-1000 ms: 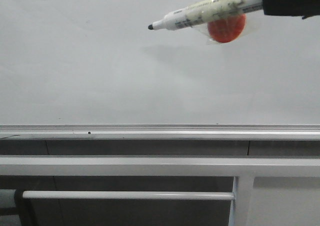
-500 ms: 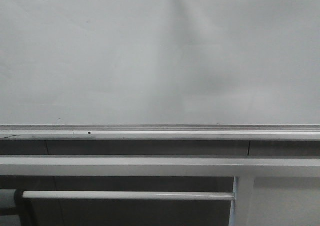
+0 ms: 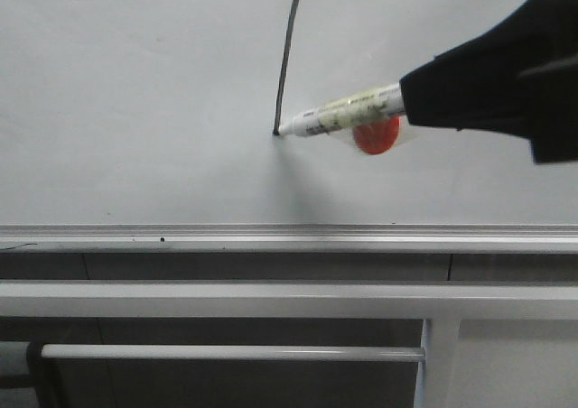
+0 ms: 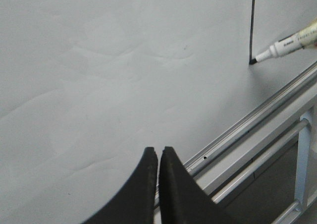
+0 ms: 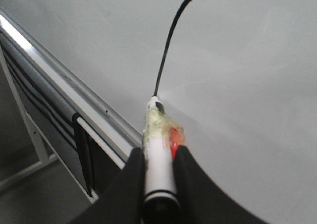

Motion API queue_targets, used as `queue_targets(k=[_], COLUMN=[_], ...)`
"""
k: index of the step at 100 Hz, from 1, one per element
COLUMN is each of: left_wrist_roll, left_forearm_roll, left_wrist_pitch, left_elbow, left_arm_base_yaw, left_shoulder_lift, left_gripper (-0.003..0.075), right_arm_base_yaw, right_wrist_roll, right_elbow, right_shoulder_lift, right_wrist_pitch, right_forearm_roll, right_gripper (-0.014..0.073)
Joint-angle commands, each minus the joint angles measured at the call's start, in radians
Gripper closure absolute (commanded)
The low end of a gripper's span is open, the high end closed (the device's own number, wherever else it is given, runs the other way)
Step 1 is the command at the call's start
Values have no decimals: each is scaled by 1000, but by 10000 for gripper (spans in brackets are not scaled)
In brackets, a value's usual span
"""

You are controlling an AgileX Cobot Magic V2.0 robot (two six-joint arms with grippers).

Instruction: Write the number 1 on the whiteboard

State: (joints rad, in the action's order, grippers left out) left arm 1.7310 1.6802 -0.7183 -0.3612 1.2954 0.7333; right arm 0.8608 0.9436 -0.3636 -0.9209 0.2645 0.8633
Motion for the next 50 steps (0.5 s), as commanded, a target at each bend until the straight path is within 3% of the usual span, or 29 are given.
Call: queue_targets(k=[1, 16, 28, 50], left_wrist_roll=[-8, -8, -8, 25], left_forearm_roll=[-44, -44, -44, -179], left_wrist_pitch=[-10, -10, 12, 224], left_elbow=[-26, -26, -26, -26], left_arm_base_yaw=[8, 8, 8, 8], left_shoulder_lift=[-2, -2, -2, -2], left_gripper=[741, 741, 741, 737], right_arm_base_yaw=[-11, -11, -11, -11], right_wrist_roll=[1, 1, 1, 1], right_elbow=[-25, -25, -25, -27], right_shoulder_lift=[-24, -22, 59, 164], right_wrist_pitch=[133, 103, -76, -290], right_forearm_roll=[17, 17, 17, 17], right_gripper=[657, 657, 657, 657])
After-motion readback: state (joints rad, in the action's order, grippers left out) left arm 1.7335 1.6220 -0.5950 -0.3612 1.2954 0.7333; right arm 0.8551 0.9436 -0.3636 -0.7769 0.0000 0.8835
